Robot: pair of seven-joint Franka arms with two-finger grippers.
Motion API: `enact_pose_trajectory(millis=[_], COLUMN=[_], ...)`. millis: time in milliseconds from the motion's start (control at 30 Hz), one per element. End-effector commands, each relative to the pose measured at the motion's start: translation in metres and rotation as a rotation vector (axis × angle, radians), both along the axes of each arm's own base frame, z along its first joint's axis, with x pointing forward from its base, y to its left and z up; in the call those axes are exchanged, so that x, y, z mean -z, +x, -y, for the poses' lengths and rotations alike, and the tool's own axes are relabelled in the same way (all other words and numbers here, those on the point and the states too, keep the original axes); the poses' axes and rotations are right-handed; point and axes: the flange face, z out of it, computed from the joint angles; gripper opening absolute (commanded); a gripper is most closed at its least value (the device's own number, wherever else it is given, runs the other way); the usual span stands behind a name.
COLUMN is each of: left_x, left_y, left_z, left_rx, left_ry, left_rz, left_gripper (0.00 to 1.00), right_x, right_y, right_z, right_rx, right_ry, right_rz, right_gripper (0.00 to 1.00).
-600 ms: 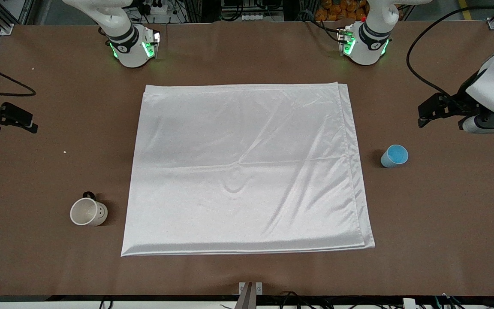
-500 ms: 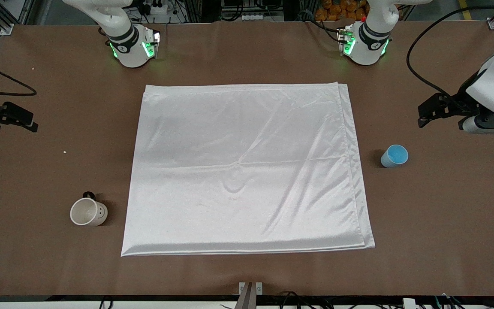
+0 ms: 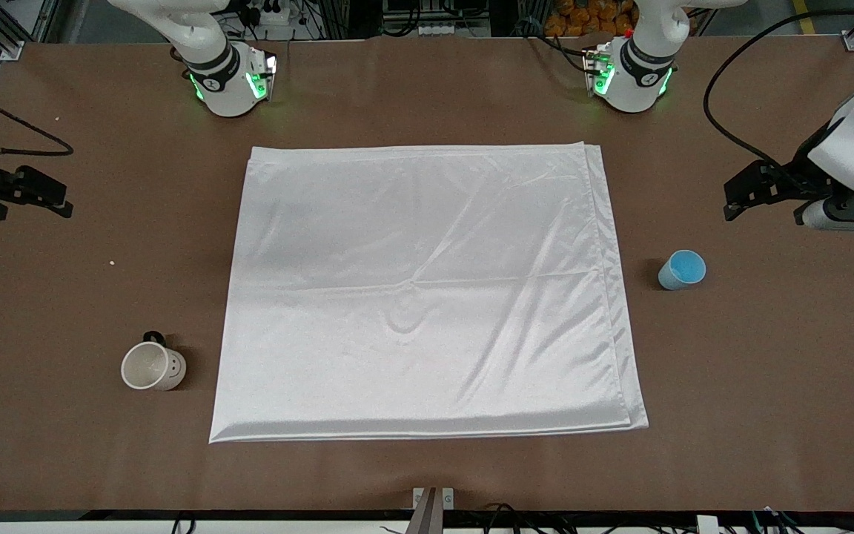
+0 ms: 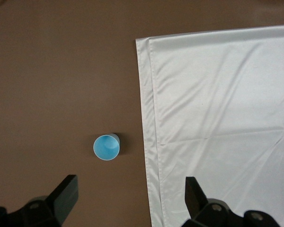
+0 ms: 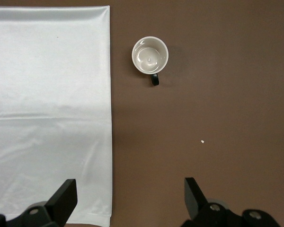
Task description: Place blue cup into white mug on cloth
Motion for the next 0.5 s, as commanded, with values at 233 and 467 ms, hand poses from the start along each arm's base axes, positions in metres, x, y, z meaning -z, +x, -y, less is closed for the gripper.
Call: enact_pose_trajectory(millis=[233,467], left_x=[-0.002,0.006], left_y=[-0.002,-0.003], left_z=[-0.003,-0.002], left_rx=[0.001,0.003], left_ry=[0.011,0.014], left_rz=[0.008,-0.010], left_gripper=[1.00,1.00], right_x=[-0.004,-0.004], right_y=[-0.010,-0.011], right_z=[-0.004,-0.004], right_rx=[-0.018,-0.018], right_ry=[-0.015,-0.015], right_rz=[0.020,0.017], right_gripper=[1.00,1.00])
